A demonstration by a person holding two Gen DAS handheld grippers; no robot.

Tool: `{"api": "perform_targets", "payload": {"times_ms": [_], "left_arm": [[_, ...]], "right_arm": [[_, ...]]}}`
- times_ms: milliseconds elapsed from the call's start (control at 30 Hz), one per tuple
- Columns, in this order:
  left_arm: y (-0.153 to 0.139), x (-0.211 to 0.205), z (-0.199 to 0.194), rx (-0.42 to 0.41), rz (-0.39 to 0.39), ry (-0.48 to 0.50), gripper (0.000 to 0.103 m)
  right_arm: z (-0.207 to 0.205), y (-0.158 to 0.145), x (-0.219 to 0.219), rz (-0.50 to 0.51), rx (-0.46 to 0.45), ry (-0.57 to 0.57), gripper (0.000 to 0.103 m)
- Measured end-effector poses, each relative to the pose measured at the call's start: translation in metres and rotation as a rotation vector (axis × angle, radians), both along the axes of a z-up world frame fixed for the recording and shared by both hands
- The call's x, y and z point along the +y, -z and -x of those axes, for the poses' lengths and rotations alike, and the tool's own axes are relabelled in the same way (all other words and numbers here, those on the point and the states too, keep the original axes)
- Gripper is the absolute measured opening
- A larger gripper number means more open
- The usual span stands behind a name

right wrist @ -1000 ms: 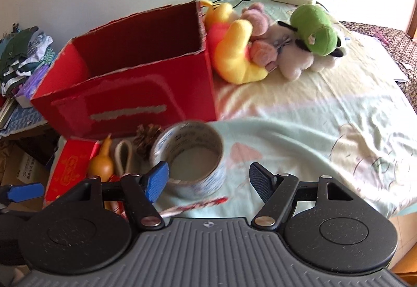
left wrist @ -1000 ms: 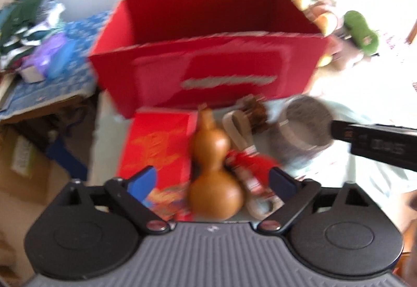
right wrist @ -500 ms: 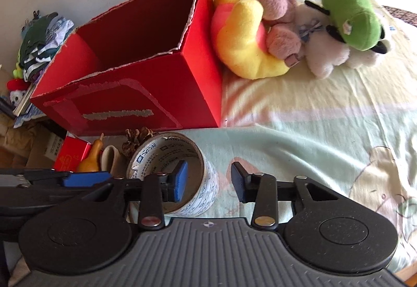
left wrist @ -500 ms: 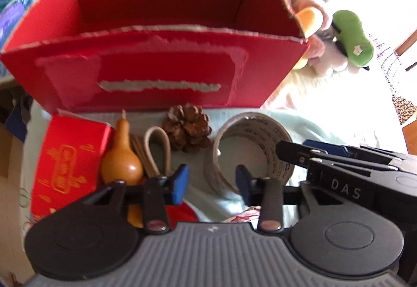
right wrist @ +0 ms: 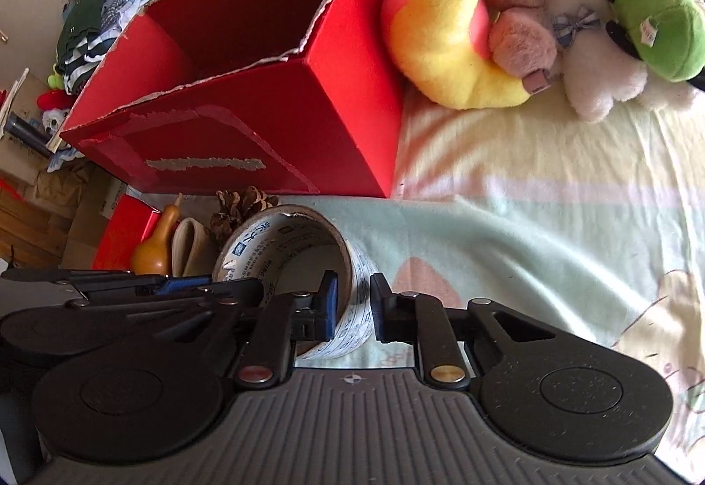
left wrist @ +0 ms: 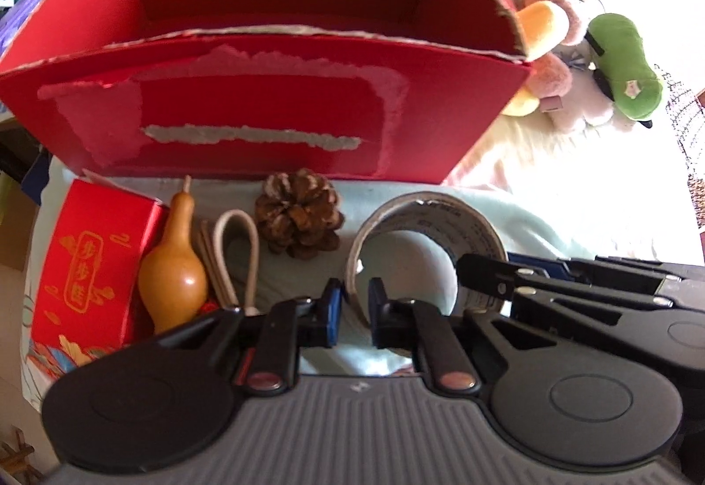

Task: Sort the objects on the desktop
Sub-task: 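Reach the right tool to the clear tape roll and close on it, then carry the tape roll with the right tool down into the red box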

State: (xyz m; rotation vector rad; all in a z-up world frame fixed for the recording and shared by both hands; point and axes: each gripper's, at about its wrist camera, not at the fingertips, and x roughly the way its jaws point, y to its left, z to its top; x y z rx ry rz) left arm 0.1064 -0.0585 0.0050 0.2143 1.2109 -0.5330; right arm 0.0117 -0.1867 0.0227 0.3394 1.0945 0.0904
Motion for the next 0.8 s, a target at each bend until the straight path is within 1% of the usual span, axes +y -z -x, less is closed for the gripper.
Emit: {"api": "perform_targets", "payload": {"times_ms": [100,167,267,433,533,633,700,733,800], "left_arm": [[-0.010,-0.008,0.007,-0.014,0.012,0.029,0.008],[-0.027,-0.017,0.011,-0.044,0.032,0.061,0.008],[-0.052,-0.033,0.017,-0.084,0.069,0.104,0.008],[-0.092,-0.061,0.025,-0.170,0.103,0.187,0.008],[-0.114,-0.071,0.025,-0.235,0.123,0.206,0.008],[-0.134,-0.068,0.011,-0.299,0.127,0.192,0.008],[-0.146,-0.061,-0.007,-0.317,0.122,0.169,0.008],[-0.147,-0.058,-0.014,-0.324,0.117,0.161,0.007],[-0.146,-0.049,-0.041,-0.339,0.095,0.138,0.007]], "right_arm": [[0.003,-0.013,-0.009,0.016,-0.019,-0.012,0.017],[0.005,-0.025,-0.017,0.031,-0.036,-0.017,0.017],[0.011,-0.049,-0.031,0.057,-0.086,-0.005,0.017],[0.022,-0.094,-0.052,0.116,-0.221,0.047,0.017],[0.021,-0.120,-0.060,0.146,-0.317,0.059,0.018],[0.006,-0.138,-0.062,0.170,-0.396,0.037,0.018],[-0.012,-0.143,-0.055,0.163,-0.419,0.018,0.018],[-0.019,-0.145,-0.054,0.158,-0.426,0.008,0.018],[-0.037,-0.146,-0.044,0.153,-0.440,-0.021,0.018]]}}
